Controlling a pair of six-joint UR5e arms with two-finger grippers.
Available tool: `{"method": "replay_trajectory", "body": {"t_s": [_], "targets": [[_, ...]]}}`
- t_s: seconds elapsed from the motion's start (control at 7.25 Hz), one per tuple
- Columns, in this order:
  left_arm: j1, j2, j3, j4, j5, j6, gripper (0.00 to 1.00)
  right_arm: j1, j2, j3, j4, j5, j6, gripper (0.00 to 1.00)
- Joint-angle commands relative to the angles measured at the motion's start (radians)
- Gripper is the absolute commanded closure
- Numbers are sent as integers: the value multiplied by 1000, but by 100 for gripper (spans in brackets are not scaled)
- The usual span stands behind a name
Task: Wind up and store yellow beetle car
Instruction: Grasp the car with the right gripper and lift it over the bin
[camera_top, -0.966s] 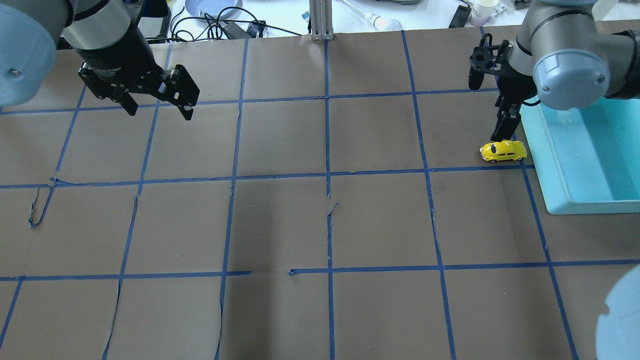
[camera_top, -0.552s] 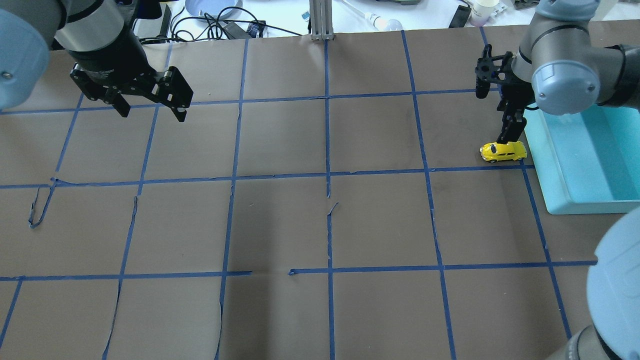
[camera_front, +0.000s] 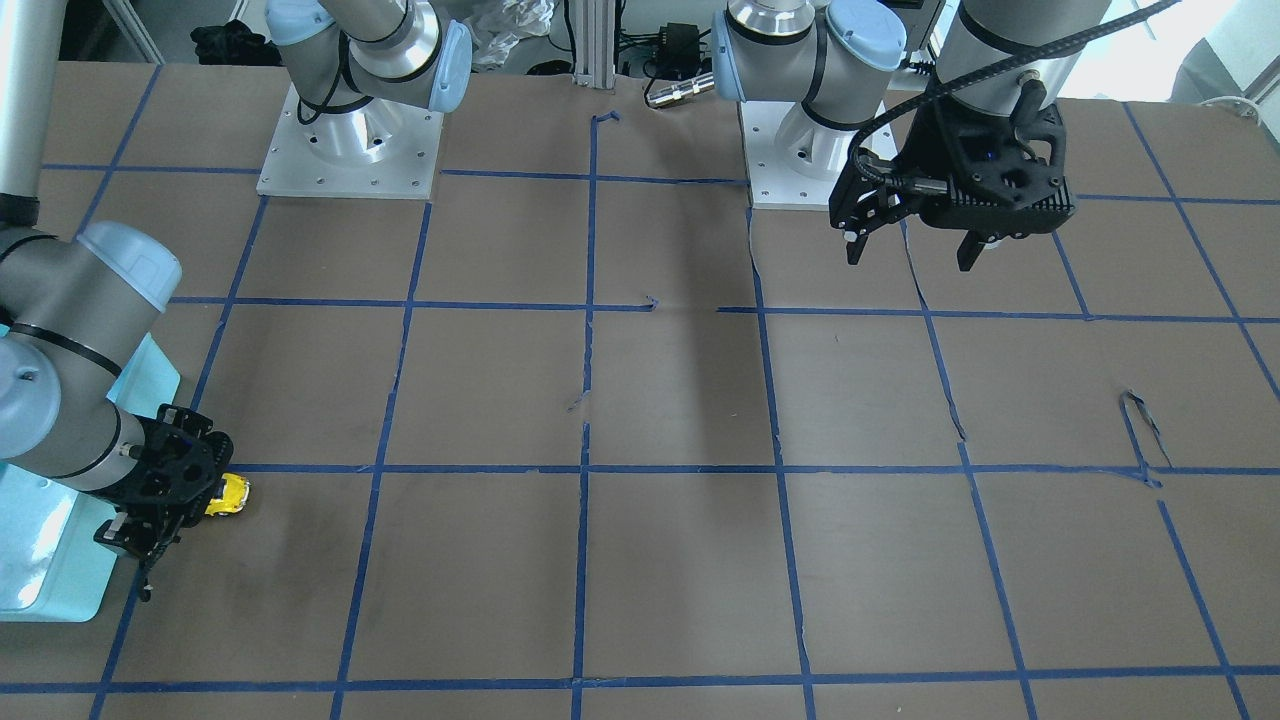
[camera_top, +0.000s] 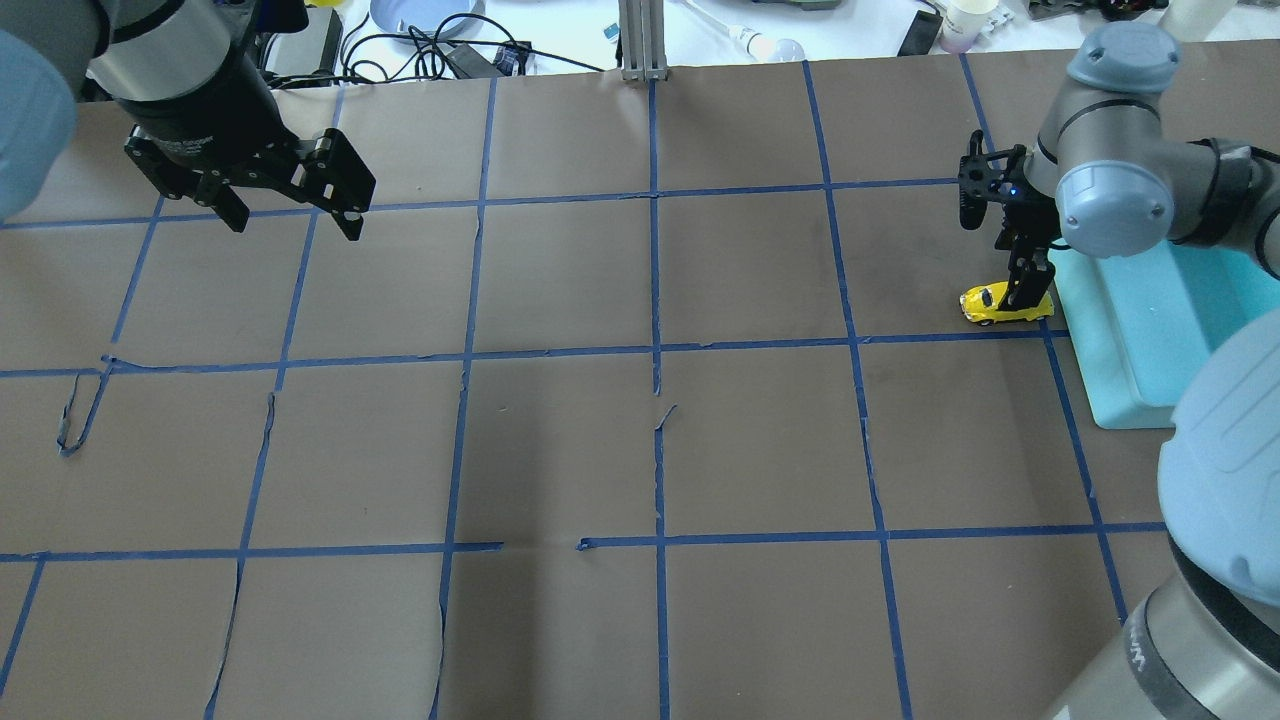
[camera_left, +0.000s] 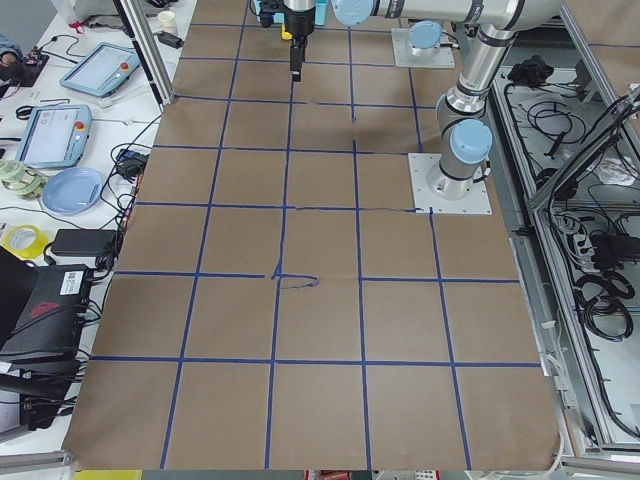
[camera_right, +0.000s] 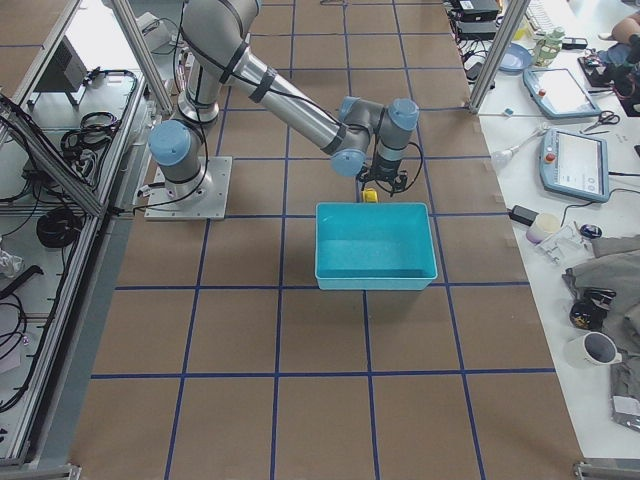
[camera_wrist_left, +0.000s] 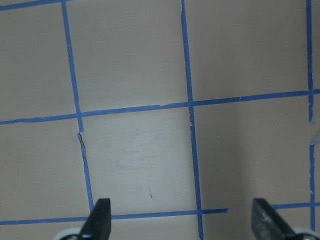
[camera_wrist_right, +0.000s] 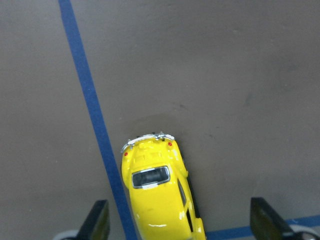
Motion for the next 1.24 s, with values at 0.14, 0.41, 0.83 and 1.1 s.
{"method": "replay_trajectory", "body": {"t_s": [0.14, 0.41, 0.83, 1.1], "targets": [[1, 2, 0, -1, 3, 8, 0, -4, 5, 50, -30, -15, -31, 10], [3, 2, 1, -1, 2, 11, 0, -4, 5, 41, -29, -59, -169, 99], [3, 2, 3, -1, 0, 12, 0, 12, -32, 14, -9, -47, -165, 100], [3, 4, 5, -1, 0, 12, 0, 50, -73, -78, 95, -38, -163, 100]]}}
